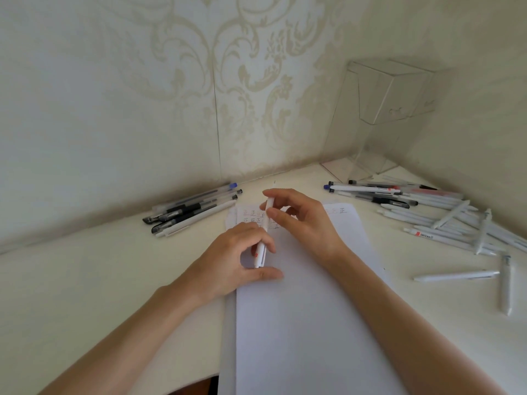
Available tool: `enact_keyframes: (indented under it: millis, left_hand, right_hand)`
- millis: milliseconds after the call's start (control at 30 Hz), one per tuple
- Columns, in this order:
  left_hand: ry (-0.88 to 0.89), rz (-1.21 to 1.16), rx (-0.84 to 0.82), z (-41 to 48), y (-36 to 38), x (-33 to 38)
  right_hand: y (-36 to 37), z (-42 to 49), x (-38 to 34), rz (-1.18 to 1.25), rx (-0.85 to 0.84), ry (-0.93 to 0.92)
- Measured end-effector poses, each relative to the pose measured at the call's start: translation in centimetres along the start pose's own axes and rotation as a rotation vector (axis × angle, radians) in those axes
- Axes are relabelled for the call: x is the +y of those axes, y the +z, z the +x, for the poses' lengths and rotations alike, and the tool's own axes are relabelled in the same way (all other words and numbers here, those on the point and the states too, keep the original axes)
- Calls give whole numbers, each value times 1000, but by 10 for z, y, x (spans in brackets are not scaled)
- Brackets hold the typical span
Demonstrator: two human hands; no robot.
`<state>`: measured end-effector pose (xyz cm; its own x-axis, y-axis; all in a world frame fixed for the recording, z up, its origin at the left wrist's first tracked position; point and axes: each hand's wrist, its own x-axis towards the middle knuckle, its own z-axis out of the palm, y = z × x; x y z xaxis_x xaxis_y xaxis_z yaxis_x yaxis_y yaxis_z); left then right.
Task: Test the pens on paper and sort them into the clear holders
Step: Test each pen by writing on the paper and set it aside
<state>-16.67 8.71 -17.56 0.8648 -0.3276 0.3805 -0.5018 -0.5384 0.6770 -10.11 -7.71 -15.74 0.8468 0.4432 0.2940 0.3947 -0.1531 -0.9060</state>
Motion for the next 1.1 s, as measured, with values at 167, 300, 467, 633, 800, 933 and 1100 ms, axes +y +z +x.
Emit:
enact_keyframes:
  millis: [167,300,467,633,800,933,1100]
  left_hand:
    - [-62,234,322,-3,-30,-18]
    - [-212,412,523,-9,-65,-34]
    - [-382,788,503,-12,-65,-49]
    - [-207,715,468,-5,-44,-36]
    - [91,476,90,-5,1,0]
    - [116,451,-129,-11,21,-4]
    - [119,457,-148,-9,25,-7]
  right_hand:
    - [1,-1,1,-15,76,99]
    - [1,-2,3,-35,86,123]
    - [2,0,3,-79,101,115]
    - [-1,-2,5,-306,53,91]
    - [-51,2,13,-765,271,129]
    - [-107,-17,25,-1076,430,363]
    - [-142,-47,38,-1222,414,515]
